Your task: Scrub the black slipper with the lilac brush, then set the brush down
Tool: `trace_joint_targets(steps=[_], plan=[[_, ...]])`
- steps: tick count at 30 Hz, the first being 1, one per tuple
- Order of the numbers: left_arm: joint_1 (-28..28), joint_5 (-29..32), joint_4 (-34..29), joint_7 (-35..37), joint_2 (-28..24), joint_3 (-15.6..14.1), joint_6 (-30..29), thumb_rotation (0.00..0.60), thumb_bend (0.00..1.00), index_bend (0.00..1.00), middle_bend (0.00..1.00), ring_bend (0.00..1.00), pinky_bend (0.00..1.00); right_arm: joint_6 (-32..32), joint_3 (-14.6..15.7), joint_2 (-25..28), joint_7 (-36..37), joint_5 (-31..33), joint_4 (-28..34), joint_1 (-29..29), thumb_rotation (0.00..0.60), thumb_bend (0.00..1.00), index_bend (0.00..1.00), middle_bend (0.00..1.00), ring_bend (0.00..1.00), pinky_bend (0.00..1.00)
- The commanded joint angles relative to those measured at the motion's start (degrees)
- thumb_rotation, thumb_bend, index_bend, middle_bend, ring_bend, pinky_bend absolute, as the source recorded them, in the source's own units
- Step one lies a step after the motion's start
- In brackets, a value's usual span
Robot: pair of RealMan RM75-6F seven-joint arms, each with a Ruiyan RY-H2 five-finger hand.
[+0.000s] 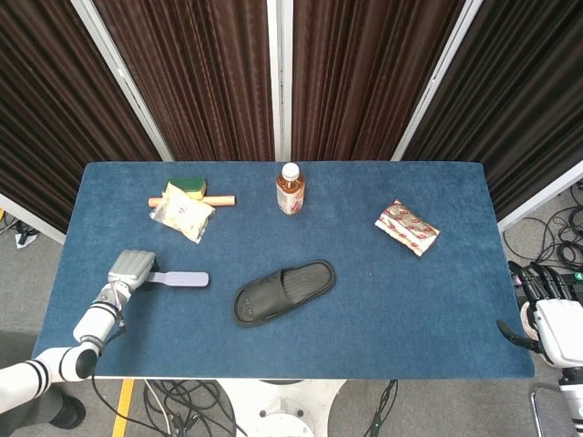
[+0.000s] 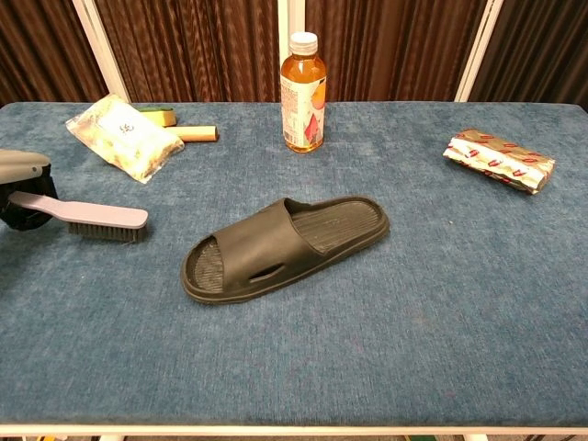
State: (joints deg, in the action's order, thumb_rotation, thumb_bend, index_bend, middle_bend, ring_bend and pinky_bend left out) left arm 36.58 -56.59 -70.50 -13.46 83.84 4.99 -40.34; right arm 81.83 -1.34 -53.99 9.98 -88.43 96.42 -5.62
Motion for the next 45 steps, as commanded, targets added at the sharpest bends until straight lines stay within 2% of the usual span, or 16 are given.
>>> trace_joint_targets(steps=[1, 5, 10, 13, 16, 21, 26, 31, 34, 39, 45], plan=[[-0.9, -4.1, 1.8, 5.8, 1.1, 0.7, -1.1, 0.6, 0.61, 1.0, 1.0, 0.96, 1.0, -0.2, 0.0, 0.0, -0.2, -0.1, 0.1, -0.1, 0.6, 0.15, 0.0, 0.15, 0.0, 0.02], [-3.1, -12.3, 4.0, 18.5, 2.5, 1.3, -5.5, 0.6, 0.63, 1.0, 1.0, 1.0, 1.0, -1.4, 0.2, 0.3, -0.8, -0.3, 0.6, -0.7, 0.6, 0.15, 0.0, 0.15, 0.0, 0.02], [-5.3, -24.6, 9.4, 34.9, 5.0, -0.1, -16.7, 0.6, 0.65, 1.0, 1.0, 1.0, 1.0, -5.1, 0.5, 1.3, -2.0, -1.6, 2.0, -3.1, 0.6, 0.15, 0.0, 0.15, 0.0, 0.02], [-5.9, -29.2, 10.8, 41.5, 5.7, -1.1, -22.2, 0.6, 0.65, 1.0, 1.0, 1.0, 1.0, -9.0, 0.2, 1.9, -2.2, -3.0, 3.5, -6.1, 0.6, 0.15, 0.0, 0.16, 0.0, 0.02], [-5.9, -33.0, 10.3, 44.1, 5.7, -2.4, -26.1, 0.6, 0.66, 1.0, 1.0, 1.0, 1.0, -14.7, -0.5, 1.9, -2.5, -4.2, 4.8, -10.7, 0.6, 0.15, 0.0, 0.16, 0.0, 0.02], [-5.3, -38.1, 7.4, 41.2, 5.3, -4.0, -30.9, 0.6, 0.66, 1.0, 1.0, 1.0, 1.0, -28.2, -3.2, -0.7, -5.7, -2.7, 6.0, -20.8, 0.6, 0.14, 0.0, 0.15, 0.0, 0.02], [-4.1, -39.9, 5.0, 36.2, 6.4, -4.4, -31.3, 0.6, 0.66, 1.0, 1.0, 1.0, 1.0, -42.4, -6.9, -8.0, -11.6, 5.2, 3.5, -31.5, 0.6, 0.02, 0.0, 0.09, 0.0, 0.01], [-2.8, -39.1, 5.8, 31.4, 8.8, -4.3, -28.8, 0.6, 0.66, 1.0, 1.0, 1.0, 1.0, -51.6, -8.4, -17.3, -19.4, 14.9, -2.9, -40.4, 0.6, 0.0, 0.0, 0.03, 0.0, 0.0], [-2.1, -38.5, 6.9, 27.8, 10.3, -4.0, -27.5, 0.6, 0.66, 1.0, 1.0, 1.0, 1.0, -54.2, -8.0, -22.1, -24.3, 20.3, -7.1, -44.9, 0.6, 0.0, 0.0, 0.03, 0.0, 0.0], [-1.6, -36.4, 7.8, 21.7, 12.5, -3.5, -25.2, 0.6, 0.65, 1.0, 1.0, 1.0, 1.0, -54.8, -5.9, -28.0, -31.5, 29.4, -12.5, -50.9, 0.6, 0.0, 0.0, 0.04, 0.0, 0.0], [-1.2, -34.7, 5.6, 21.3, 13.3, -2.8, -24.0, 0.6, 0.65, 1.0, 1.0, 1.0, 1.0, -54.2, -2.0, -32.2, -36.8, 38.7, -16.5, -56.1, 0.6, 0.04, 0.0, 0.09, 0.0, 0.0]])
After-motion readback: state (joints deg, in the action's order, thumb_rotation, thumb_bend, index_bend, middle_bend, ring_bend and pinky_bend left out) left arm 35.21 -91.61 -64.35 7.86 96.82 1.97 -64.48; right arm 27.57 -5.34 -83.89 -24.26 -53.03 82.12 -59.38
